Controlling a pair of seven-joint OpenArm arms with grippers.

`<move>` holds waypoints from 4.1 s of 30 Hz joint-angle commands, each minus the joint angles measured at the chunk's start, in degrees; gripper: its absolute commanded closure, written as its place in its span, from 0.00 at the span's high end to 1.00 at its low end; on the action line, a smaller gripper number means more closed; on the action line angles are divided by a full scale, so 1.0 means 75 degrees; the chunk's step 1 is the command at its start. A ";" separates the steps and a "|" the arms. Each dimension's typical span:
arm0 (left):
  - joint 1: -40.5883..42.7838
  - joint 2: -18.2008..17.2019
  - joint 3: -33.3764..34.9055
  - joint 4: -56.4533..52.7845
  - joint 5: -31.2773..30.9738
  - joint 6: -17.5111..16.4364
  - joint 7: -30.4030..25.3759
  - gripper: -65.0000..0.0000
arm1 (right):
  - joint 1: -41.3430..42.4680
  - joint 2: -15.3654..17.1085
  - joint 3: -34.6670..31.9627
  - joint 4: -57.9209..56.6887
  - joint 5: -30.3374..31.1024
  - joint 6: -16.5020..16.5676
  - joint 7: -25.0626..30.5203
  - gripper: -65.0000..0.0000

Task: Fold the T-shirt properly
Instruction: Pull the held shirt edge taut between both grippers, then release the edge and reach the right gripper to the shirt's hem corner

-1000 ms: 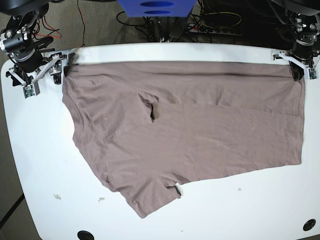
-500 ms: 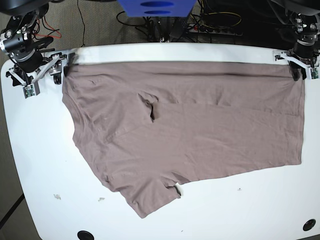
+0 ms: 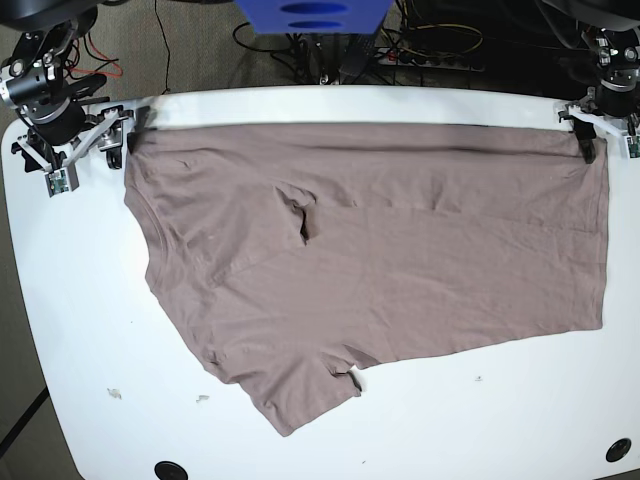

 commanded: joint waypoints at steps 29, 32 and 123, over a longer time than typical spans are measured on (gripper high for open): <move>-0.0414 0.0406 0.0041 0.2291 0.0384 -0.0186 0.0538 0.68 | 0.0518 0.0129 0.0095 0.0634 0.0091 -0.0006 0.0108 0.69; -0.0414 0.0382 -0.0006 0.2443 0.0384 -0.0162 0.0538 0.68 | 0.0718 0.0129 0.0095 0.0670 0.0079 -0.0006 -0.0091 0.69; -0.4259 -0.1563 0.0474 -0.0300 0.3302 -0.0197 0.0526 0.68 | 0.8512 0.0223 -0.5824 -1.0232 -0.1421 -0.0018 0.4316 0.05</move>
